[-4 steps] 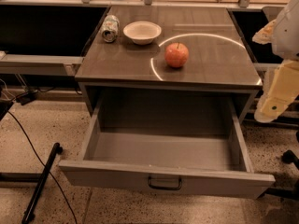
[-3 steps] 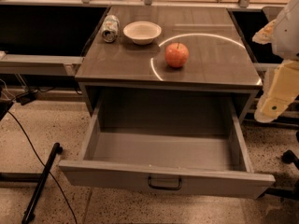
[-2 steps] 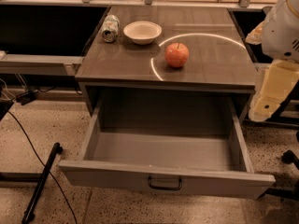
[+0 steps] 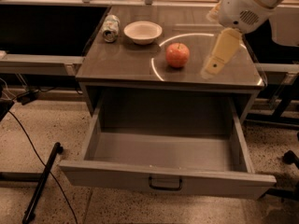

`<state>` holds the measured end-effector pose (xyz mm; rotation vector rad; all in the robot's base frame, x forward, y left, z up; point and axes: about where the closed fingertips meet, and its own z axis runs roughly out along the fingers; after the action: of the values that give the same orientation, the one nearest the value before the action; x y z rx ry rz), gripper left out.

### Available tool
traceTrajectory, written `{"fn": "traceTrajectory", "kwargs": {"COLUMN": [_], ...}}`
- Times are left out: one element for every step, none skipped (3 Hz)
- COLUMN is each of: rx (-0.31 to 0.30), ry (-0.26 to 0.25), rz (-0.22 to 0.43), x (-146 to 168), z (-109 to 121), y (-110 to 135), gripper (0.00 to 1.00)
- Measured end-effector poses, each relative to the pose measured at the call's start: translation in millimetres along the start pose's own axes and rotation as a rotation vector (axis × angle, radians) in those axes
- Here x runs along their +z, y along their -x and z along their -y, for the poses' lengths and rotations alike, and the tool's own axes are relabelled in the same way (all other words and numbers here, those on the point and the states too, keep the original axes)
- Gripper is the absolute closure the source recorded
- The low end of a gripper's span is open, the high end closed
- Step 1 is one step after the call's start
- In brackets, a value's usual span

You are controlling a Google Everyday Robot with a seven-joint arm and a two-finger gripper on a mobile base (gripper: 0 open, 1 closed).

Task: Place apple into top drawer

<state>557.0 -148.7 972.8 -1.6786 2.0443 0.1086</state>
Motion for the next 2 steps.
{"fn": "traceTrajectory", "kwargs": {"rx": [0.041,0.100], "ry": [-0.014,-0.028], "rz": [0.138,0.250], "x": [32,60], "z": [48,76], "y": [23,30], "gripper": [0.00,0.00]}}
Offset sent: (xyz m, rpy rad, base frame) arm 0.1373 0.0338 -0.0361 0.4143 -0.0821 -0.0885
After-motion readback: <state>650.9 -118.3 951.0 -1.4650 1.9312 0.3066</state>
